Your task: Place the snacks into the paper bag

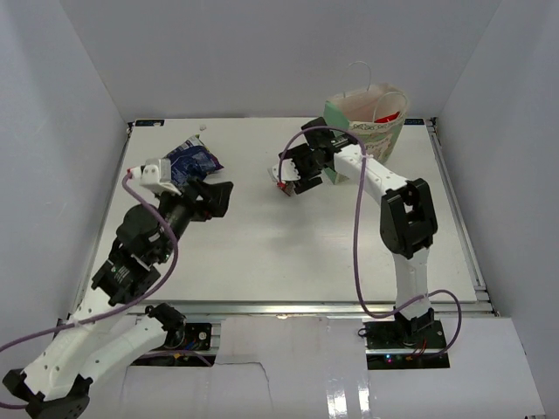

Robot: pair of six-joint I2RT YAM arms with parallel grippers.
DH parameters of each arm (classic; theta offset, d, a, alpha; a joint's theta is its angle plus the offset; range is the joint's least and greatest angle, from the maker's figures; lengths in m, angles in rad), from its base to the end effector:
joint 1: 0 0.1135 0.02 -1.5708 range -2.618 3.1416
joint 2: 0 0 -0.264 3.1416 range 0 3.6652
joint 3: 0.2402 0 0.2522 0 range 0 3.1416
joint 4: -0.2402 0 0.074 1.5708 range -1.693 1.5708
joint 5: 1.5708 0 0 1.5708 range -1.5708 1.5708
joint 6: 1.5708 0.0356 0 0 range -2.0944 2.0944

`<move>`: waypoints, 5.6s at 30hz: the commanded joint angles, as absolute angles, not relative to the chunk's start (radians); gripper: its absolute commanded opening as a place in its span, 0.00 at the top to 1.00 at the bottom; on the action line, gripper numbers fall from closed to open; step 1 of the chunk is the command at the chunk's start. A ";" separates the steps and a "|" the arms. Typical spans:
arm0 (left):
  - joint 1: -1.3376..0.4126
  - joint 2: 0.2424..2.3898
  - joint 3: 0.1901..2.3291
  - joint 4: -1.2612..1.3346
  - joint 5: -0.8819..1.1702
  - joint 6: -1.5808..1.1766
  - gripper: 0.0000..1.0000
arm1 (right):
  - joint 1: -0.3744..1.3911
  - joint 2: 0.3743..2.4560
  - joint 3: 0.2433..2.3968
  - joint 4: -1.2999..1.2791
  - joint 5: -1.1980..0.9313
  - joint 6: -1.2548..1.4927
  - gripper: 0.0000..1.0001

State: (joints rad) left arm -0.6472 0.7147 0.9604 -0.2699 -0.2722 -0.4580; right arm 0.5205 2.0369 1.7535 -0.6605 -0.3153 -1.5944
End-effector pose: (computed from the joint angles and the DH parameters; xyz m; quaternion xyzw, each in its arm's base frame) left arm 0.1269 -0.0839 0.4017 -0.0274 0.7148 -0.2806 0.6400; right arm 0.3883 0.2353 0.2511 -0.8422 0.4192 -0.0274 0.3381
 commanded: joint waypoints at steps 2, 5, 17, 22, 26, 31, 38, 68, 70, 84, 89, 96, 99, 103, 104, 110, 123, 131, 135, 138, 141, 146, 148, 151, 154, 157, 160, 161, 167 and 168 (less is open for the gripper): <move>-0.647 0.595 0.827 -0.452 -0.339 -0.704 0.02 | 0.543 2.166 1.923 -0.618 -0.141 -1.566 0.20; -0.647 0.555 0.772 -0.459 -0.322 -0.758 0.02 | 0.555 2.235 1.962 -0.634 -0.115 -1.583 0.23; -0.647 0.724 0.819 -0.494 -0.304 -0.782 0.02 | 0.568 2.293 1.974 -0.744 -0.187 -1.552 0.61; -0.647 0.765 0.818 -0.494 -0.302 -0.805 0.02 | 0.561 2.208 1.881 -0.744 -0.310 -1.490 0.77; -0.647 0.750 0.802 -0.482 -0.305 -0.810 0.02 | 0.543 2.105 1.847 -0.753 -0.426 -1.379 0.82; -0.647 0.730 0.784 -0.465 -0.310 -0.805 0.02 | 0.514 1.962 1.835 -0.758 -0.563 -1.253 0.86; -0.647 0.735 0.758 -0.440 -0.296 -0.808 0.02 | 0.459 1.803 1.981 -0.762 -0.637 -1.147 0.87; -0.646 0.931 0.798 -0.339 -0.229 -0.741 0.02 | 0.089 1.881 2.171 -0.545 -0.489 -1.066 0.57; -0.638 0.984 0.833 -0.359 -0.236 -0.720 0.02 | 0.086 1.856 2.181 -0.545 -0.541 -0.981 0.56; -0.092 1.624 1.371 -0.563 -0.149 -0.358 0.02 | 0.281 1.497 1.577 -0.896 -1.042 -0.934 0.14; -0.094 1.718 1.425 -0.416 -0.002 -0.008 0.02 | 0.281 1.427 1.378 -0.953 -1.000 -1.026 0.12; -0.092 1.796 1.420 -0.285 -0.017 0.334 0.02 | 0.279 1.382 1.263 -0.969 -1.011 -1.071 0.12; -0.092 1.864 1.456 -0.259 -0.049 0.409 0.02 | 0.281 1.384 1.247 -0.971 -1.022 -1.071 0.12; -0.092 1.934 1.483 -0.230 -0.133 0.430 0.04 | 0.279 1.387 1.243 -0.974 -1.023 -1.069 0.12; -0.092 1.957 1.489 -0.229 -0.144 0.423 0.05 | 0.279 1.387 1.241 -0.977 -1.023 -1.069 0.12; -0.092 2.014 1.502 -0.207 -0.155 0.385 0.33 | 0.279 1.388 1.233 -0.983 -1.014 -1.068 0.12; -0.092 1.853 1.477 -0.199 -0.013 0.266 1.00 | 0.275 1.405 1.250 -0.985 -0.999 -1.068 0.14; -0.092 1.672 1.315 0.033 0.472 -0.203 1.00 | 0.268 1.443 1.275 -0.944 -1.031 -0.959 0.17; -0.092 1.637 1.165 0.228 0.707 -0.412 1.00 | 0.290 1.492 1.314 -0.856 -1.049 -0.799 0.20; -0.094 1.631 1.135 0.291 0.868 -0.492 1.00 | 0.327 1.506 1.371 -0.925 -1.066 -1.034 0.16; -0.103 1.599 1.097 0.291 0.988 -0.486 1.00 | 0.347 1.487 1.387 -0.942 -1.106 -1.392 0.03; -0.115 1.523 0.991 0.291 1.118 -0.466 1.00 | 0.406 1.555 1.422 -0.692 -1.036 -1.595 0.08; -0.121 1.494 0.962 0.293 1.140 -0.466 1.00 | 0.457 1.644 1.482 -0.669 -0.991 -1.602 0.07; -0.141 1.451 0.911 0.291 1.155 -0.466 1.00 | 0.531 1.722 1.545 -0.514 -0.890 -1.477 0.07; -0.163 1.418 0.874 0.291 1.157 -0.474 1.00 | 0.580 1.801 1.614 -0.520 -0.824 -1.459 0.07; -0.170 1.394 0.845 0.291 1.158 -0.480 1.00 | 0.612 1.824 1.608 -0.514 -0.779 -1.433 0.06; -0.172 1.364 0.821 0.291 1.158 -0.482 1.00 | 0.623 1.825 1.592 -0.554 -0.788 -1.430 0.06; -0.173 1.355 0.818 0.293 1.160 -0.482 1.00 | 0.624 1.824 1.589 -0.567 -0.790 -1.431 0.05; -0.175 1.342 0.801 0.293 1.163 -0.483 1.00 | 0.635 1.815 1.586 -0.685 -0.830 -1.448 0.01; -0.173 1.341 0.801 0.291 1.160 -0.483 1.00 | 0.637 1.813 1.592 -0.712 -0.856 -1.456 0.00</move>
